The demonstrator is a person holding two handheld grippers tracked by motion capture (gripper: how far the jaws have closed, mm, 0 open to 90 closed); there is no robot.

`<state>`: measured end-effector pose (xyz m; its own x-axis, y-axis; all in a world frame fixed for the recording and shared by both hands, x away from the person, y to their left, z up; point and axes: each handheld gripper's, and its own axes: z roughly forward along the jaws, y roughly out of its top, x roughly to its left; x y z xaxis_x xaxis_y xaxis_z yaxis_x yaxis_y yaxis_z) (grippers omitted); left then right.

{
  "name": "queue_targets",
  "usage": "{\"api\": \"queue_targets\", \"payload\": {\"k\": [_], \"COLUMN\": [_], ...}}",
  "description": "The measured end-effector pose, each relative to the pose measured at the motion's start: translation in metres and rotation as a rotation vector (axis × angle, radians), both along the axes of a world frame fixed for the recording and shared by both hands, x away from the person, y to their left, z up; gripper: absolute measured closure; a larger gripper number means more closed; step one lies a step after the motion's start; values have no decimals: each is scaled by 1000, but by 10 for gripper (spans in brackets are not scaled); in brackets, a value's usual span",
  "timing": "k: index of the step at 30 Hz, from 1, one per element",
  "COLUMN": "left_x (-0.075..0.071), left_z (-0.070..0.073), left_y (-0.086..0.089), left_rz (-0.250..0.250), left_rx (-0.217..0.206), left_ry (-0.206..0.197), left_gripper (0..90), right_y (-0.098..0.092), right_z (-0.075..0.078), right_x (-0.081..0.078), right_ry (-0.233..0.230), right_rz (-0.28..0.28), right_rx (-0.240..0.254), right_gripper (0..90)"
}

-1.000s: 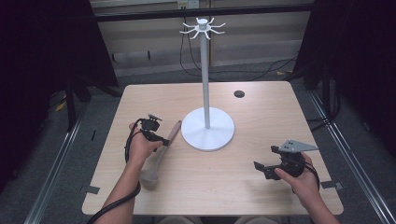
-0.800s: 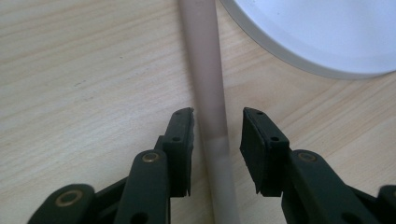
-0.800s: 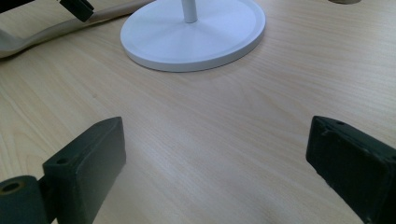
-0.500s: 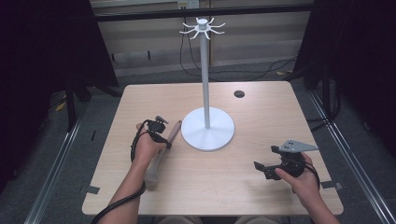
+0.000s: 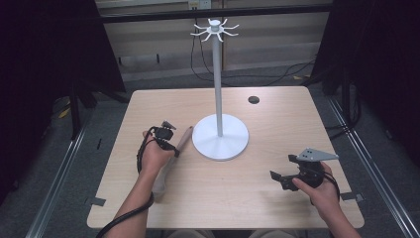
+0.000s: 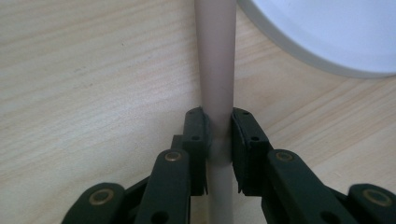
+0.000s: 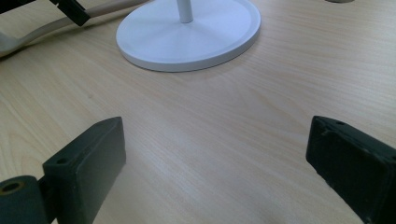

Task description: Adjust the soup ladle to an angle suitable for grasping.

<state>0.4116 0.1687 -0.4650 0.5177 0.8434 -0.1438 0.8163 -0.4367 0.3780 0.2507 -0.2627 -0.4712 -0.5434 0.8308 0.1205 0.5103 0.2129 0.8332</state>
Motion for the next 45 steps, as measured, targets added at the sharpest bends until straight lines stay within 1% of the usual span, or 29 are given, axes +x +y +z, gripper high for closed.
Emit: {"api": "queue_targets", "payload": {"k": [1,2,4,5,6,7,10,11,13,14,15,17,18,19,20,21,22,23,24,27,29,34,35,36,37,40,42,44,45], "left_x": [-1,-1,-2,-3,-3,-5,-7,-9,-10,-11,-11,-12,-12,-14,-14,-15,-15,-17,-17,-20,-24,-30,-32,-32,-34,-35,-36,-36,-37], "left_z": [5,5,11,16,16,19,23,26,28,32,32,38,38,42,42,46,46,50,50,54,58,64,66,66,68,70,74,75,78], "left_y": [3,3,7,11,11,14,17,19,20,22,22,26,26,28,28,30,30,32,32,34,36,39,40,40,40,41,41,41,40], "left_rz": [-1,-1,4,0,0,9,12,16,18,16,16,19,19,19,19,13,13,9,9,-6,-17,-27,-27,-27,-25,-29,-40,-46,-46], "left_rx": [-19,-19,-39,-62,-62,-86,-98,-113,-123,-146,-146,-178,-178,-206,-206,-230,-230,-243,-243,-262,-293,-325,-349,-349,-358,-371,-393,-399,-411], "left_ry": [-13,-13,-25,-33,-33,-49,-64,-73,-77,-93,-93,-123,-123,-142,-142,-163,-163,-182,-182,-217,-251,-282,-302,-302,-324,-337,-363,-365,-376], "left_gripper": [773,774,774,775,775,775,776,776,776,776,777,777,777,777,777,778,778,777,777,777,777,777,777,777,777,777,777,776,777], "right_y": [0,0,1,2,2,2,2,3,3,4,4,4,4,4,4,3,3,3,3,3,4,4,5,5,5,6,5,5,5], "right_z": [0,0,0,0,0,0,0,0,0,0,0,0,0,0,0,0,0,0,0,0,0,0,0,0,0,0,0,0,0], "right_x": [0,0,0,-1,-1,0,0,0,0,0,0,0,0,0,0,0,0,0,0,0,-1,-1,-1,-1,-1,-1,-2,-2,-2], "right_ry": [1,1,1,2,2,-2,-2,-1,2,2,1,-3,-3,-4,-4,-6,-6,-5,-5,-6,-6,-7,-6,-6,-6,-6,-8,-8,-7], "right_rz": [1,1,4,3,3,7,6,8,7,7,8,4,4,7,7,6,6,10,9,5,5,6,9,9,9,9,9,8,7], "right_rx": [-1,-1,0,-1,-1,-1,-4,1,2,2,4,1,1,3,3,3,3,2,3,3,4,4,1,1,-1,-1,-2,-2,-1], "right_gripper": [44,44,44,44,44,44,44,44,44,44,44,44,44,44,44,44,44,44,44,44,45,44,44,44,44,44,44,44,45]}}
